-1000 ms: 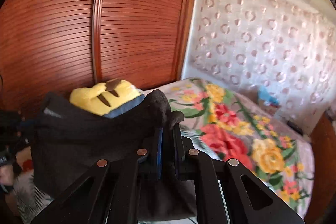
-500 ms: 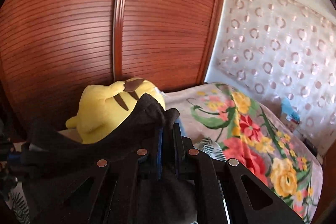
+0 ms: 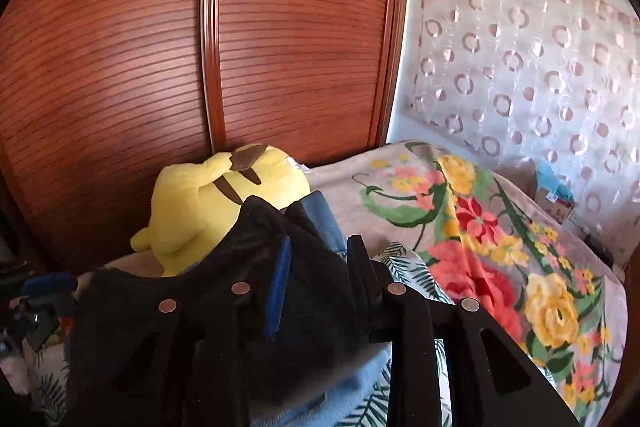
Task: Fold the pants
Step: 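Lower the shorts onto the folded blue jeans and open both tools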
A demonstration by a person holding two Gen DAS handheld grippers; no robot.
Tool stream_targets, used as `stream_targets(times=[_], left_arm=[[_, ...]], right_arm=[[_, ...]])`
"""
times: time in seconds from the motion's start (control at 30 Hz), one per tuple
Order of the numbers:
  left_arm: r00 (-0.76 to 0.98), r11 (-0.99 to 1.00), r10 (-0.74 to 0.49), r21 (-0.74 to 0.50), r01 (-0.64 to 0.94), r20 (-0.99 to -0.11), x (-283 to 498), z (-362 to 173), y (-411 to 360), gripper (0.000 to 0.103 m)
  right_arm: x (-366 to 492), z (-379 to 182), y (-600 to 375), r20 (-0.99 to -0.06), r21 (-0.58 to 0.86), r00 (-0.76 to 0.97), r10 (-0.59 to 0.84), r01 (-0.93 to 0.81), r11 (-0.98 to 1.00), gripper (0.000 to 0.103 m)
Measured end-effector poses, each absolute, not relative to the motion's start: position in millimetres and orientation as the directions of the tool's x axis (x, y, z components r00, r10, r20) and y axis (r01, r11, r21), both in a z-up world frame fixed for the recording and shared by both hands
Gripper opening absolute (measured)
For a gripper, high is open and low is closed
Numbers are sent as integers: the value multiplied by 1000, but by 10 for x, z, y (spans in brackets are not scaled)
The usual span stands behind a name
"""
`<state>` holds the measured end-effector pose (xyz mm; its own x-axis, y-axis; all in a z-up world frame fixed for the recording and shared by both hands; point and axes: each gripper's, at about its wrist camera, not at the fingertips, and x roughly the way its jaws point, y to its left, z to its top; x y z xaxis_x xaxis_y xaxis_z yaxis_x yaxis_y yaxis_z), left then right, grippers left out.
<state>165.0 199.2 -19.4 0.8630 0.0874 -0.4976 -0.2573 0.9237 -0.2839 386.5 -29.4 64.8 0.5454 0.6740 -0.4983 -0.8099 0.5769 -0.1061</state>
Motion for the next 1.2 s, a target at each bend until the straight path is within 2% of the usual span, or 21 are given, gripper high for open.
stream_targets(times=[0.07, 0.1, 0.17, 0.6, 0.87, 1.2], left_arm=[[866, 930, 95, -266, -253, -492, 1648, -143, 2003, 34], [866, 936, 93, -252, -244, -491, 1660, -120, 1995, 47], [862, 954, 73, -216, -206, -502, 1728, -93, 1952, 53], [785, 973, 69, -132, -189, -616, 2043, -443, 1885, 53], [804, 974, 52, -147, -171, -592, 1966, -362, 1857, 53], [826, 985, 78, -88, -152, -558, 1845, -171, 1736, 53]], right_arm=[[3835, 612, -342, -500, -86, 530, 685, -817, 570, 30], [3829, 597, -363, -506, -72, 517, 690, -823, 564, 30], [3840, 556, -398, -516, -52, 502, 694, -827, 559, 30], [4280, 333, -226, -587, -13, 534, 608, -757, 653, 30], [3930, 449, -144, -549, -53, 589, 593, -733, 678, 30], [3452, 456, -428, -522, -4, 569, 636, -747, 665, 30]])
